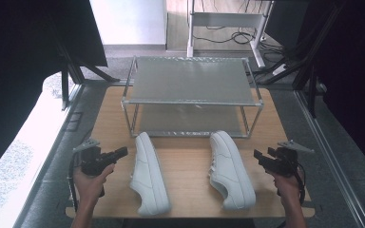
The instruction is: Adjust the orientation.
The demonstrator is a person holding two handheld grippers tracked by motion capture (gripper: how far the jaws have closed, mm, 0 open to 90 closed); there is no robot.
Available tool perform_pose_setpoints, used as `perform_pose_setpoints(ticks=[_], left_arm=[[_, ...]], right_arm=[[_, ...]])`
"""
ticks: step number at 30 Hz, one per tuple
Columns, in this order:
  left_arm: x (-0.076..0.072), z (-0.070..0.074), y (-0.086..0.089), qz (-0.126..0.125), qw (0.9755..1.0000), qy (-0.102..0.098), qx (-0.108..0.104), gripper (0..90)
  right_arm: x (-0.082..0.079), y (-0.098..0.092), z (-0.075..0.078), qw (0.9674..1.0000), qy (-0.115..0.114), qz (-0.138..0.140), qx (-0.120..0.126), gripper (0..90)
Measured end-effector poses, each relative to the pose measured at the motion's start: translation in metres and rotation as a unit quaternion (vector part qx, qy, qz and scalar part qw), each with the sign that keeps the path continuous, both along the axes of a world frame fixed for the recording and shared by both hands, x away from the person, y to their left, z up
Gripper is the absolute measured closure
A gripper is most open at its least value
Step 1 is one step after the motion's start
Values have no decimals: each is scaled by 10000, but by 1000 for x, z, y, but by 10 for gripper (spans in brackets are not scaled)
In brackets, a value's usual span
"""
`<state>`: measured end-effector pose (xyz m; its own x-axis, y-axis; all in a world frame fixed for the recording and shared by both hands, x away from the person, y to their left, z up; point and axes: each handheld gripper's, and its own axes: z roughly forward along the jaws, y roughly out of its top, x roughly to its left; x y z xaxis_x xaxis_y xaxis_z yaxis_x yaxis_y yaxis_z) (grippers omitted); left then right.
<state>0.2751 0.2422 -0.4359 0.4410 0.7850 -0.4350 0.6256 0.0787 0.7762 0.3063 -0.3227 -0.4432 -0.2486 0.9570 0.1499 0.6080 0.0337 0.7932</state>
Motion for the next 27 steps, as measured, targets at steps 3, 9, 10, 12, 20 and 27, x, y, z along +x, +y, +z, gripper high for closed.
perform_pose_setpoints(ticks=[3,9,10,12,20,27], left_arm=[[1,-7,0,-116,9998,151,74,898],[1,-19,6,-31,9990,418,132,899],[0,-20,7,-17,9990,441,112,899],[-1,-22,6,-34,9987,490,125,899],[0,-30,-3,-210,9975,646,188,899],[1,-31,-15,-425,9966,672,233,899]], right_arm=[[0,0,-1,10000,23,13,-18,372],[2,0,-5,10000,52,15,-50,369],[2,0,-5,9999,91,27,-61,368],[2,0,-6,9999,108,23,-81,367],[2,1,-7,9999,105,37,-113,365],[2,0,-9,9998,118,23,-178,362]])
